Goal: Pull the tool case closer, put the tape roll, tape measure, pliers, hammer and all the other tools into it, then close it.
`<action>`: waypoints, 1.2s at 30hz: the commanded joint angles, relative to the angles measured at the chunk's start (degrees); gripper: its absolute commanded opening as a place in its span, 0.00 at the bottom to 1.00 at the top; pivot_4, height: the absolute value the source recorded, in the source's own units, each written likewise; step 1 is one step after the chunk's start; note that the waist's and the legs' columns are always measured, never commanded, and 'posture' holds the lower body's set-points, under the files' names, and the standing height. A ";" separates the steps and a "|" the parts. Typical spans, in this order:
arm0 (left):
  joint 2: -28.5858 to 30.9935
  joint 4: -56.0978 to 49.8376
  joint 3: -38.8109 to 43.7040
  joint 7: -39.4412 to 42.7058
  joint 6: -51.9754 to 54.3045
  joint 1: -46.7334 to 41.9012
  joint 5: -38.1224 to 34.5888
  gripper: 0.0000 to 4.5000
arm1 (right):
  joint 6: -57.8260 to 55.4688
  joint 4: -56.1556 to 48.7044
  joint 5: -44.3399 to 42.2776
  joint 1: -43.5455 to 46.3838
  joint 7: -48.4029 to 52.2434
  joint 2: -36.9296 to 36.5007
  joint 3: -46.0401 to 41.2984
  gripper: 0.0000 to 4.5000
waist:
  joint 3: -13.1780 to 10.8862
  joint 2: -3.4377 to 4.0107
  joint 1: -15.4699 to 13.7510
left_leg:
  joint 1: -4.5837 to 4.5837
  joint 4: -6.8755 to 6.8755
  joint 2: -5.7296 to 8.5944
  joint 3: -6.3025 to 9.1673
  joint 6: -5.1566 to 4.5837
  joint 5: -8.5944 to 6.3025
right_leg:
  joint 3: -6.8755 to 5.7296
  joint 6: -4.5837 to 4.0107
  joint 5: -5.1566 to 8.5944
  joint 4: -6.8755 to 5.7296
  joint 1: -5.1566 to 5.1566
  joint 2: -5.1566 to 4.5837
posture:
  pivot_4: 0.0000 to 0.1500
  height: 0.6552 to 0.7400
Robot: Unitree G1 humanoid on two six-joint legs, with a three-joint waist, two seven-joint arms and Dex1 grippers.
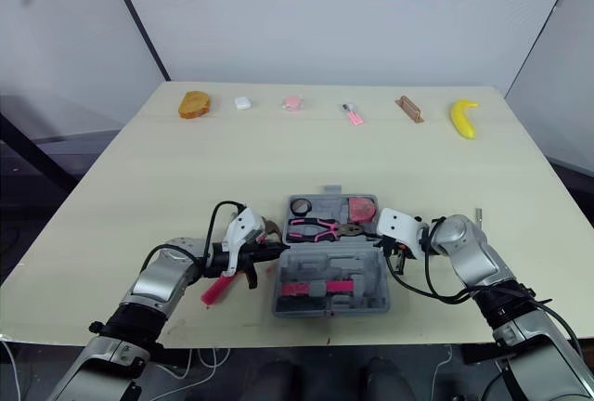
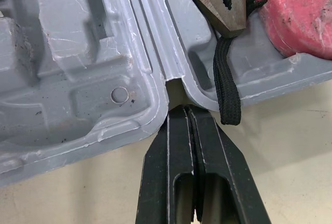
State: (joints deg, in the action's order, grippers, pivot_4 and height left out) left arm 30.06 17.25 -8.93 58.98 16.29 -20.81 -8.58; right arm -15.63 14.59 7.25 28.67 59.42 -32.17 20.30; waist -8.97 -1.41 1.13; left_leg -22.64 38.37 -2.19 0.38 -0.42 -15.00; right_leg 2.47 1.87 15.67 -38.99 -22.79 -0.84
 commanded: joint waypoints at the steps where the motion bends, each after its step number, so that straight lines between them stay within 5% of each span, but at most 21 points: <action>1: -0.72 -1.68 -0.12 -0.11 -0.34 -0.59 -0.34 0.01 | -0.73 -1.92 -0.27 -1.10 0.61 1.00 1.25 0.00 | 0.00 0.00 -0.04 | 0.00 0.00 0.00 0.00 0.00 0.00 | 0.00 0.00 0.00 0.00 0.00 0.00 | 1.00 1.00; 36: 1.01 -7.62 1.06 -0.32 2.65 4.51 -1.08 0.01 | -4.50 -7.44 -1.31 -3.70 3.08 0.29 1.68 0.00 | -0.01 0.01 0.78 | -0.04 -0.07 0.00 0.16 0.00 -0.01 | 0.00 0.00 0.01 0.06 -0.01 -0.04 | 1.00 1.00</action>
State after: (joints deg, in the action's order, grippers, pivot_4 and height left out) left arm 30.94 11.74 -7.30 58.27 18.73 -17.01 -9.10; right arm -19.86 9.08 6.97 26.04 60.75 -32.25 20.35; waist -8.98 -1.41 1.91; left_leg -22.68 38.30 -2.18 0.54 -0.42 -15.01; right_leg 2.47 1.87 15.68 -38.93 -22.80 -0.88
